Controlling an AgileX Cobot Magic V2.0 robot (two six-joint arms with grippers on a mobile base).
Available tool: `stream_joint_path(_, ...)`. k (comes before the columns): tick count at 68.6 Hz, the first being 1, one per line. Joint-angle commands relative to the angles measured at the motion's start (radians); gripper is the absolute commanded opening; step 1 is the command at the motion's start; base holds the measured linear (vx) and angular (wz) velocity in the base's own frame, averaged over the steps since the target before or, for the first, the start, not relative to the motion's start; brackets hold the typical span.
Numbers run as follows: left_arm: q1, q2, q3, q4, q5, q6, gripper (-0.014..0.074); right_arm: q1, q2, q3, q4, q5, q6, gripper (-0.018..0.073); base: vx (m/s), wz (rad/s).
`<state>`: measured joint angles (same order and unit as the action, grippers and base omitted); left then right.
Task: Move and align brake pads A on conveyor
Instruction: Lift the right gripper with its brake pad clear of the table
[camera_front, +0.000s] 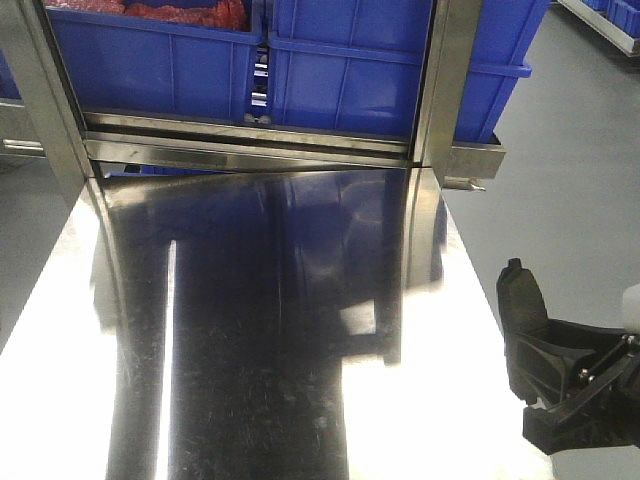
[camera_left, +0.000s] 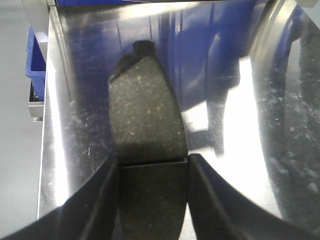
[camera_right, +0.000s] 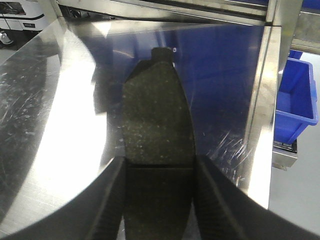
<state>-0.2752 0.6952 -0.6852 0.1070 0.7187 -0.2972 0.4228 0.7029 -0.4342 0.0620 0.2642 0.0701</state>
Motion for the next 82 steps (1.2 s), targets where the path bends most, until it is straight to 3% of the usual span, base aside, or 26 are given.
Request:
stream_joint_path(1, -0.007, -0.003, -0.027, 0.008, -0.078, 0.000, 0.0093, -0.003, -0.005, -0.031, -0.003, -0.091, -0.008, 0.0029, 0.00, 0.00)
stream_joint_path(82, -0.007, -0.003, -0.027, 0.008, -0.078, 0.000, 0.0093, -0.003, -0.005, -0.031, -0.003, -0.091, -0.008, 0.0029, 0.00, 0.00)
